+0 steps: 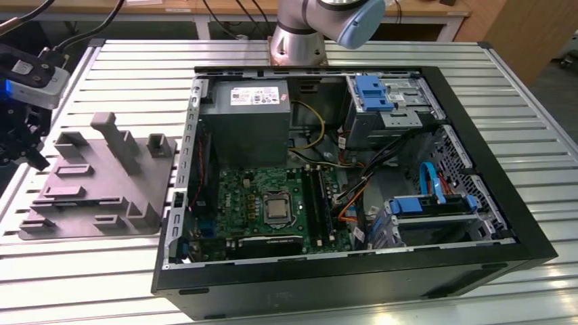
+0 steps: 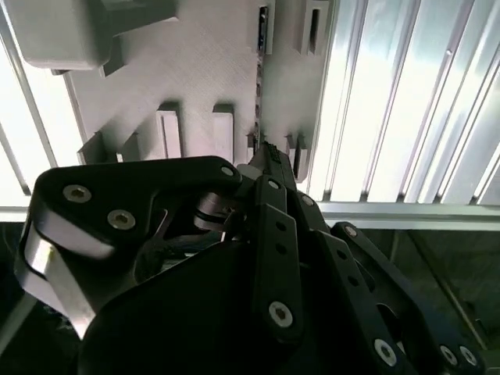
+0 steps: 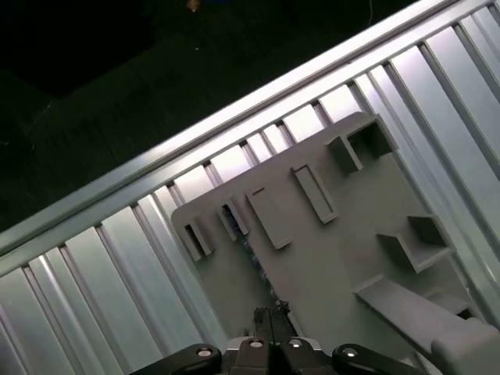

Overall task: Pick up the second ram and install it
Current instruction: 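Pick up the second ram and move it above second insertion slot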

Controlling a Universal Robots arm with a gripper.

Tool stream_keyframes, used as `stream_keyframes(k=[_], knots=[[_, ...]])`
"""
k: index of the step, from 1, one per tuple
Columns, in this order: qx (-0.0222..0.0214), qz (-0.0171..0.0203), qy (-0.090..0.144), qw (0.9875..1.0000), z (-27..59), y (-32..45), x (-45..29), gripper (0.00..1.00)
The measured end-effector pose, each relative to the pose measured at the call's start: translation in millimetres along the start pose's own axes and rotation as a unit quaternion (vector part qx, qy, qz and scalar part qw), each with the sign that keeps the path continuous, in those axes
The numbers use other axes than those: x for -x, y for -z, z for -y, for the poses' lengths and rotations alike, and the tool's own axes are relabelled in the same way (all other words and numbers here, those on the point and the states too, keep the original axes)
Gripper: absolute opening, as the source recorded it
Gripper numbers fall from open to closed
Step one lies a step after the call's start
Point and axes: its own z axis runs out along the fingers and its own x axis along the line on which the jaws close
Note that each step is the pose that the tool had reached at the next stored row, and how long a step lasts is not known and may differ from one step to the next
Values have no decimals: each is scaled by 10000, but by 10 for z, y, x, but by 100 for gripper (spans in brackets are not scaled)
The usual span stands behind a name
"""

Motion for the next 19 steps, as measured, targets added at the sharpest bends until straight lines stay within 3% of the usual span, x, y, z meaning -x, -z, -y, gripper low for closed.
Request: stream_keyframes(k=[5, 10, 15, 19], knots=[[-3, -19, 449, 9990, 1, -10, 0, 10], [-7, -38, 906, 9959, 1, -20, 0, 10], [-10, -57, 1360, 9907, 1, -31, 0, 10], [-20, -69, 1714, 9852, 2, -35, 0, 10]])
